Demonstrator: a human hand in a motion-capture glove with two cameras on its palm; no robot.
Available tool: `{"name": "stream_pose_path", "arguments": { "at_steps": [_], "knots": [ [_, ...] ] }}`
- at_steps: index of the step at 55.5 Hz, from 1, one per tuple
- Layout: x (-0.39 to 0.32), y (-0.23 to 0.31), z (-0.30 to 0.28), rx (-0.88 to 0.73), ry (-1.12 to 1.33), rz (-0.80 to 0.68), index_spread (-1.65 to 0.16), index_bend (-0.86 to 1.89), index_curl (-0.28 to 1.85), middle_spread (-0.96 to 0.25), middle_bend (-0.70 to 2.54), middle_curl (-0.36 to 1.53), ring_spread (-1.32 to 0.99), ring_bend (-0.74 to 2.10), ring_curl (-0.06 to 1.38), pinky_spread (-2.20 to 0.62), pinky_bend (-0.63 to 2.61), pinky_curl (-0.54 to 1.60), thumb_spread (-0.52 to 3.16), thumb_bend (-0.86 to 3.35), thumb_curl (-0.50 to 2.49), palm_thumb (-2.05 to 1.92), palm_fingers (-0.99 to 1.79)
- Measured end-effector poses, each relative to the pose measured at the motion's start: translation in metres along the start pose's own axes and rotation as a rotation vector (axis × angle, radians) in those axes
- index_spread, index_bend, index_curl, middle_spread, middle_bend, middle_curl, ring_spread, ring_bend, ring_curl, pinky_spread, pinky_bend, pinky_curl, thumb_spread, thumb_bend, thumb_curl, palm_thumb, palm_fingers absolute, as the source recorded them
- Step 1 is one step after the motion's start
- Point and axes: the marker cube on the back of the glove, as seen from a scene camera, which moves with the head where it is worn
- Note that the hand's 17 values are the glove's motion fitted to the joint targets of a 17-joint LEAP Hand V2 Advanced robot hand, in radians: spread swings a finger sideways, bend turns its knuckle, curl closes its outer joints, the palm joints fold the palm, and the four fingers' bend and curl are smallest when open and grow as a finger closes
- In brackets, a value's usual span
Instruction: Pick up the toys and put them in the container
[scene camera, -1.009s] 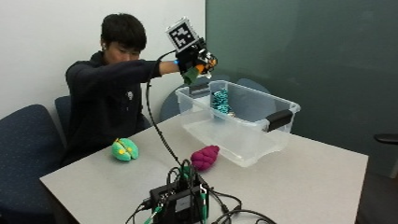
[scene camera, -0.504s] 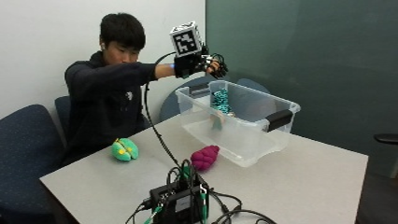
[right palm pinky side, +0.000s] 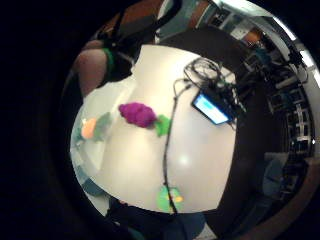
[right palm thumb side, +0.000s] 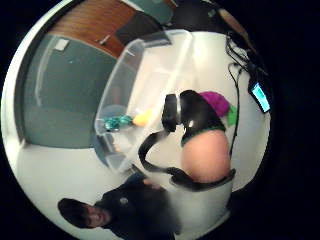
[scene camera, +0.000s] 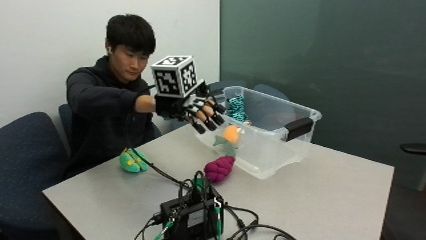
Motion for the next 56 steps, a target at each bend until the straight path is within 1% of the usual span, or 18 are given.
{"name": "stream_pose_path", "arguments": {
  "at_steps": [1,4,11,20,29,32,34,35,36,37,39,43,44,46,51,56],
  "knots": [
    [0.003,-0.001,0.005,-0.015,0.008,0.001,-0.22,0.14,0.58,-0.07,0.59,0.44,-0.19,1.04,0.33,-0.11,0.96,0.41,1.54,0.04,0.31,0.08,0.11],
    [0.01,-0.004,0.021,-0.061,0.03,0.001,-0.22,0.1,0.54,-0.07,0.56,0.43,-0.18,0.98,0.32,-0.09,0.99,0.41,1.54,0.05,0.32,0.11,-0.04],
    [0.016,-0.015,0.066,-0.157,0.049,-0.005,-0.2,0.09,0.45,-0.05,0.48,0.4,-0.17,0.86,0.26,-0.06,1.01,0.4,1.49,0.06,0.34,0.17,-0.16],
    [0.017,-0.03,0.119,-0.242,0.07,-0.008,-0.18,0.07,0.37,-0.05,0.37,0.37,-0.15,0.76,0.23,-0.04,0.99,0.38,1.39,0.02,0.35,0.19,-0.19],
    [0.015,-0.038,0.162,-0.263,0.103,-0.019,-0.16,0.06,0.29,-0.05,0.31,0.36,-0.14,0.73,0.22,-0.03,0.98,0.38,1.32,-0.01,0.34,0.19,-0.15],
    [0.012,-0.038,0.173,-0.22,0.098,-0.025,-0.18,0.04,0.26,-0.06,0.29,0.36,-0.16,0.79,0.24,-0.05,1.03,0.38,1.31,-0.01,0.34,0.2,-0.06],
    [0.011,-0.039,0.176,-0.185,0.075,-0.022,-0.2,0.02,0.24,-0.07,0.31,0.37,-0.2,0.91,0.27,-0.11,1.09,0.39,1.31,-0.01,0.34,0.21,0.1],
    [0.011,-0.04,0.176,-0.169,0.06,-0.021,-0.22,0.0,0.21,-0.09,0.39,0.39,-0.23,1.01,0.3,-0.17,1.15,0.4,1.32,0.0,0.34,0.22,0.34],
    [0.011,-0.04,0.176,-0.154,0.044,-0.021,-0.22,-0.01,0.18,-0.1,0.43,0.39,-0.24,1.01,0.27,-0.19,1.15,0.37,1.32,0.0,0.34,0.23,0.38],
    [0.012,-0.041,0.176,-0.139,0.03,-0.022,-0.23,0.01,0.18,-0.12,0.49,0.41,-0.25,1.03,0.28,-0.22,1.16,0.38,1.33,0.01,0.34,0.24,0.46],
    [0.012,-0.041,0.175,-0.109,0.01,-0.025,-0.23,0.05,0.17,-0.13,0.59,0.45,-0.27,1.07,0.3,-0.26,1.19,0.39,1.36,0.03,0.35,0.29,0.6],
    [0.015,-0.039,0.17,-0.041,0.003,-0.021,-0.21,0.08,0.15,-0.17,0.74,0.52,-0.3,1.25,0.37,-0.3,1.25,0.43,1.41,0.09,0.37,0.39,0.85],
    [0.016,-0.038,0.168,-0.026,0.001,-0.018,-0.2,0.08,0.15,-0.17,0.75,0.52,-0.3,1.27,0.38,-0.31,1.25,0.43,1.42,0.09,0.37,0.4,0.85],
    [0.017,-0.035,0.164,0.004,-0.003,-0.01,-0.19,0.12,0.15,-0.17,0.83,0.56,-0.31,1.36,0.41,-0.32,1.28,0.45,1.41,0.12,0.4,0.47,1.03],
    [0.018,-0.028,0.151,0.064,-0.022,0.008,-0.17,0.17,0.16,-0.18,0.92,0.61,-0.29,1.45,0.48,-0.35,1.26,0.48,1.39,0.16,0.44,0.56,1.12],
    [0.019,-0.02,0.121,0.117,-0.033,0.014,-0.17,0.18,0.18,-0.18,1.01,0.65,-0.28,1.49,0.51,-0.36,1.24,0.5,1.32,0.16,0.48,0.61,1.14]
  ]
}}
